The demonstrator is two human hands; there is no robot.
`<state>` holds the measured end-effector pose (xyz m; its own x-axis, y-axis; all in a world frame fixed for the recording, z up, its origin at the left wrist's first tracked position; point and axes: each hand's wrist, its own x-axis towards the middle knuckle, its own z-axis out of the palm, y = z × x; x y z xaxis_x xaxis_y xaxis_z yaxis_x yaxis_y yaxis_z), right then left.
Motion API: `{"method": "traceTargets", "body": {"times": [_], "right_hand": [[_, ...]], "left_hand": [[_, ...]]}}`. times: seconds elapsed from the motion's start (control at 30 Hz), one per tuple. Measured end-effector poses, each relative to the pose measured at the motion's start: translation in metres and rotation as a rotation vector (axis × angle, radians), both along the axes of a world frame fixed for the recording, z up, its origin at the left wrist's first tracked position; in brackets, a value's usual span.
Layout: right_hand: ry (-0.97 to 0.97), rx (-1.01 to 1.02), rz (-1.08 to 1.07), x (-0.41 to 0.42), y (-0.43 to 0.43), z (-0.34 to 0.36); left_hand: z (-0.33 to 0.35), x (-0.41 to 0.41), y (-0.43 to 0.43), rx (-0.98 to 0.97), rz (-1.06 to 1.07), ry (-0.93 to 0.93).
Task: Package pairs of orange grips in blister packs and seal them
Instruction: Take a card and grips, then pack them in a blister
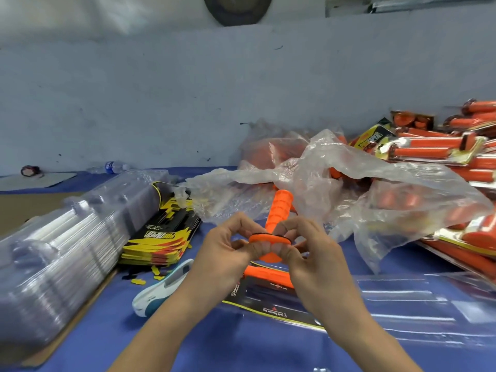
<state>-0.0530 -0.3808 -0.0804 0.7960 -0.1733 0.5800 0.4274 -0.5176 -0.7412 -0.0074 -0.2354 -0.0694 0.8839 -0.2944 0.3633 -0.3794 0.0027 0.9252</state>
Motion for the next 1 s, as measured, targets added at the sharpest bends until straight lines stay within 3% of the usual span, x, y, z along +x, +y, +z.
{"method": "traceTargets", "body": {"times": [0.1, 0.2, 0.3, 0.5, 0.6, 0.7, 0.8, 1.0], "right_hand": [[0.029, 0.26, 0.028, 0.001, 0.001, 0.002], [0.074, 0.457, 0.007, 0.0, 0.0, 0.005], [0.043, 0.491, -0.015, -0.005, 0.003, 0.009], [-0.005, 0.487, 0.013, -0.016, 0.007, 0.019], [-0.026, 0.417, 0.073, -0.021, 0.008, 0.023], [-0.009, 0.293, 0.139, -0.022, 0.002, 0.025], [0.02, 0.294, 0.215, -0.021, -0.004, 0.026], [0.062, 0.413, 0.348, -0.021, -0.011, 0.029]], "left_hand": [[-0.006, -0.007, -0.004, 0.092, 0.139, -0.13], [-0.013, -0.016, -0.005, 0.372, 0.345, -0.532], [-0.016, -0.019, -0.01, 0.576, 0.41, -0.771], [-0.015, -0.021, -0.015, 0.608, 0.533, -0.949], [-0.017, -0.022, -0.016, 0.533, 0.501, -0.904], [-0.016, -0.023, -0.016, 0.302, 0.441, -0.64], [-0.015, -0.023, -0.016, 0.141, 0.359, -0.42], [-0.016, -0.022, -0.014, 0.126, 0.337, -0.439]]}}
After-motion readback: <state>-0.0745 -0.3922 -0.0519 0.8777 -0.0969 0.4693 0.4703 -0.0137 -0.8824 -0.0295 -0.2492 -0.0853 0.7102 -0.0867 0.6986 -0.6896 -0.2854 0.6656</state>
